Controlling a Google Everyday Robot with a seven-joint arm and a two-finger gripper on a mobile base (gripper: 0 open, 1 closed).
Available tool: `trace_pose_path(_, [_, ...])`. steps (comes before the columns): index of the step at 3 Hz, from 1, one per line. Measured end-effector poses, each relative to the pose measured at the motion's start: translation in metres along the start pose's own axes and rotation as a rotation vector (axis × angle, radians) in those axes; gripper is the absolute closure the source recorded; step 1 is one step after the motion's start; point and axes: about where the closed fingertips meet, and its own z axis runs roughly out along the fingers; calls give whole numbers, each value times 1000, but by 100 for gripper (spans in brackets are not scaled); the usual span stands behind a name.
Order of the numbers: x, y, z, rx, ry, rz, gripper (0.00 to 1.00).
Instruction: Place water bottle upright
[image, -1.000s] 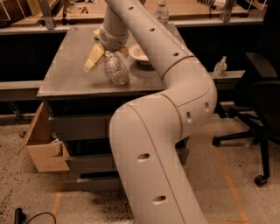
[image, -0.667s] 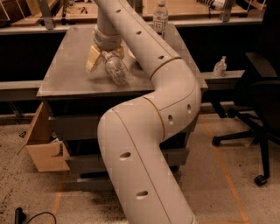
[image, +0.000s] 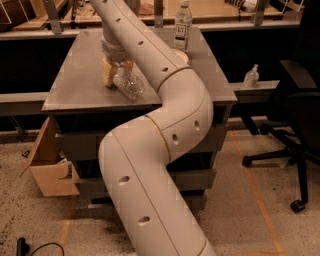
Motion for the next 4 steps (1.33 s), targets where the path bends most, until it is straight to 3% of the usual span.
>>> trace_pose_path(1, [1, 1, -4, 0, -1, 0, 89])
trace_pose_path(2, [1, 1, -5, -1, -3, -1, 100])
trace_pose_path(3, [-15, 2, -56, -100, -203, -136, 100])
trace_pose_path(4, [-12, 12, -117, -252, -418, -286, 100])
